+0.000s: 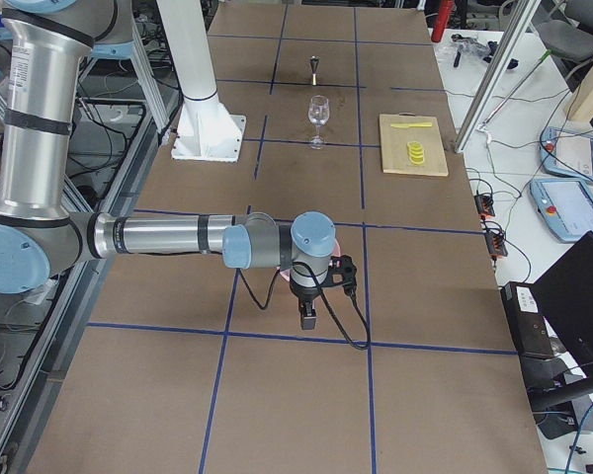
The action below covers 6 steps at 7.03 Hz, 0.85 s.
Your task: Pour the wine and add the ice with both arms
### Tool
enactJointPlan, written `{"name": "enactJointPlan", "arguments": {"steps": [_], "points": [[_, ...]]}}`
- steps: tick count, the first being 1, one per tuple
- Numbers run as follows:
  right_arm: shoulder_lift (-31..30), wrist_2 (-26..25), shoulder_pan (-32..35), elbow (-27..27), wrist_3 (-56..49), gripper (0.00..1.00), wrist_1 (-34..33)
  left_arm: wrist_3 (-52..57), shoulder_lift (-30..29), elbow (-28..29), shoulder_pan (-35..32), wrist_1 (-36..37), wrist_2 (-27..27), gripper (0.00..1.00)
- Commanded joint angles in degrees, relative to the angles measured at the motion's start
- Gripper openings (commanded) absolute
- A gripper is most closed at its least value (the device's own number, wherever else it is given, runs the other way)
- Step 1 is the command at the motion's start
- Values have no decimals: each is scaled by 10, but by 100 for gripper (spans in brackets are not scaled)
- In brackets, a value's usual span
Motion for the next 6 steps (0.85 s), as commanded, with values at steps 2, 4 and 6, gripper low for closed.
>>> {"name": "enactJointPlan", "arguments": {"steps": [2, 4, 6], "points": [[1, 2, 0, 5, 0, 100, 0, 0, -3, -2, -1, 0, 0, 100], [6, 3, 0, 5, 1, 100, 0, 0, -4, -12, 0, -4, 4, 100], [33, 0, -1, 14, 8, 100, 2, 0, -4, -19, -1, -45, 10, 100]]}}
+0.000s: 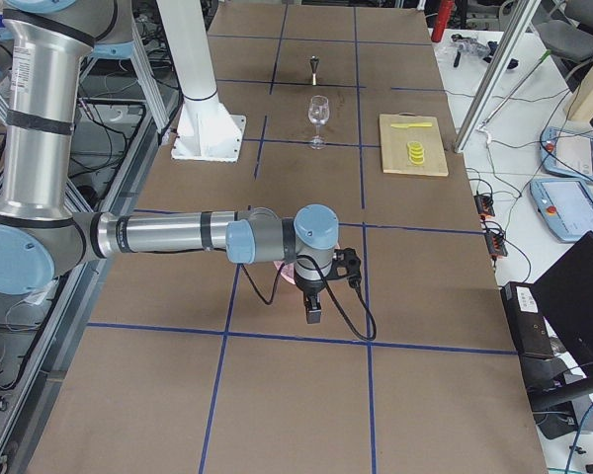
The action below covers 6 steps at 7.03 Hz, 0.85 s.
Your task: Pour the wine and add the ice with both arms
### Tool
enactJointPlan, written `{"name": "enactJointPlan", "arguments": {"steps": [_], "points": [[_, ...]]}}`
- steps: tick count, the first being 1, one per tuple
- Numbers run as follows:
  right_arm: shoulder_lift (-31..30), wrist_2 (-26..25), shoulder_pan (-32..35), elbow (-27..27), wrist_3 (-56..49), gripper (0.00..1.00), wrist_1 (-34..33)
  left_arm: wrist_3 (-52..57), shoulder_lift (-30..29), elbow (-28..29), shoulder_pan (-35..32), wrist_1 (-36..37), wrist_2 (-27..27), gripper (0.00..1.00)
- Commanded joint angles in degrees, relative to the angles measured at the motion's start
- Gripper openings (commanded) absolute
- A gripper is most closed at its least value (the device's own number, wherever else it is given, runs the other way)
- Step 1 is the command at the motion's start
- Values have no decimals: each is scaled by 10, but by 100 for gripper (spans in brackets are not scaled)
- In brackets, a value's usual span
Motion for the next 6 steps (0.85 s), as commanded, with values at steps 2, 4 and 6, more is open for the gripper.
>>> {"name": "enactJointPlan", "arguments": {"steps": [2, 4, 6], "points": [[63, -6, 0, 1, 23, 100, 1, 1, -13, -6, -1, -46, 1, 100], [69, 3, 1, 8, 88, 100, 21, -5, -16, 2, -2, -172, -64, 100], [68, 4, 1, 6, 87, 100, 61, -94, -19, 19, -2, -318, -60, 100]]}}
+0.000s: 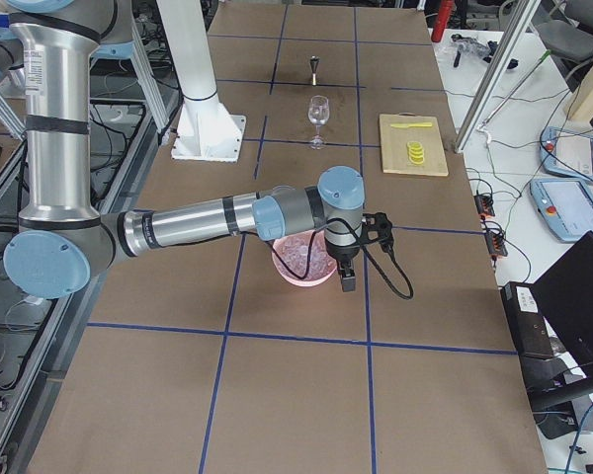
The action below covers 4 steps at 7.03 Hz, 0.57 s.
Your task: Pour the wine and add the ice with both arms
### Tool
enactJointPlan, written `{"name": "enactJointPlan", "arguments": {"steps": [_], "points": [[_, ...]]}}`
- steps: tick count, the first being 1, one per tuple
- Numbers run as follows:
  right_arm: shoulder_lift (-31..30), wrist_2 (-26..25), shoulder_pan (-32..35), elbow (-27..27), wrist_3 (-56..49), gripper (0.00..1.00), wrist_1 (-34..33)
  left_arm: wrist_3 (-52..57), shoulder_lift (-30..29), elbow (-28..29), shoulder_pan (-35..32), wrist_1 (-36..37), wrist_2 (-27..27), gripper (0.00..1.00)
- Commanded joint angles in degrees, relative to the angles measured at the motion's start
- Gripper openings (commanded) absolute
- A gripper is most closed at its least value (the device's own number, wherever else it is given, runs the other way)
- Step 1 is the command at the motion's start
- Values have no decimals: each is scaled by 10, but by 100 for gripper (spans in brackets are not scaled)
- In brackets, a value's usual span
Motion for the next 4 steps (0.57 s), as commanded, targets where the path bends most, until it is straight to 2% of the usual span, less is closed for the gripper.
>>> {"name": "enactJointPlan", "arguments": {"steps": [1, 2, 3, 4], "points": [[-1, 5, 0, 0, 6, 100, 19, -59, 18, 37, -1, -216, -4, 100], [-12, 16, 0, 2, 8, 100, 23, -66, 19, 81, -1, -284, -5, 100], [-16, 19, 0, -6, 5, 100, 64, -78, 17, 76, -1, -314, -2, 100], [-17, 19, 0, -4, 13, 100, 83, -125, 18, 71, 1, -380, 1, 100]]}}
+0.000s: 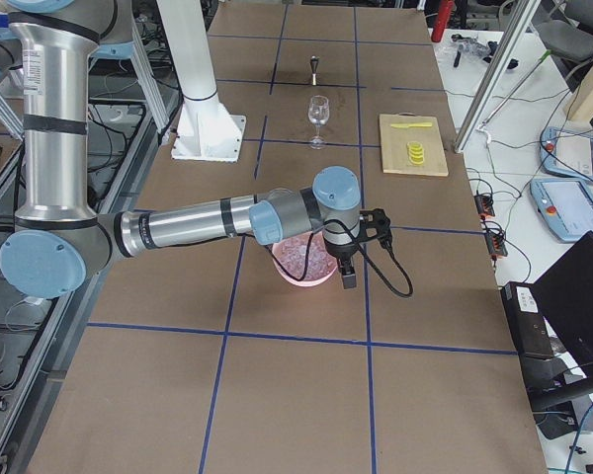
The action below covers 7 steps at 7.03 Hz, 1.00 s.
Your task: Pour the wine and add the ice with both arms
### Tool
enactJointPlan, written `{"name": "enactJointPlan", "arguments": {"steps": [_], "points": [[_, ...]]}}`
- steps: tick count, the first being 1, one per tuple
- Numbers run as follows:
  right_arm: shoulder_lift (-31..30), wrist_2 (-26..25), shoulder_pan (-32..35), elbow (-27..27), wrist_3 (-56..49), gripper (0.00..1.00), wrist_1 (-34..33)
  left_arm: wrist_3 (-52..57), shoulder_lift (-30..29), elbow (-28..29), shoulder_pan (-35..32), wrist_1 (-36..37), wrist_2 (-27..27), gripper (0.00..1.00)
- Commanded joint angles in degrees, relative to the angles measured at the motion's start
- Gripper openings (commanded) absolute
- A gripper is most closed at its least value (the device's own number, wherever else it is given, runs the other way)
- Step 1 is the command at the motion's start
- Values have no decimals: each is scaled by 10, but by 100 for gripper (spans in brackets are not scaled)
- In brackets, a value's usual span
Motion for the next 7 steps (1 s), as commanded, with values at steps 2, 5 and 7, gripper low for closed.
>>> {"name": "enactJointPlan", "arguments": {"steps": [2, 5, 7], "points": [[-5, 1, 0, 1, 4, 100, 33, -185, -3, -24, 75, -133, 87, 100], [-9, -4, 0, 1, 5, 100, 41, -400, 2, -123, 285, -134, 305, 100], [-8, -11, -2, 5, 23, 100, 41, -496, 26, -167, 434, -134, 477, 100]]}}
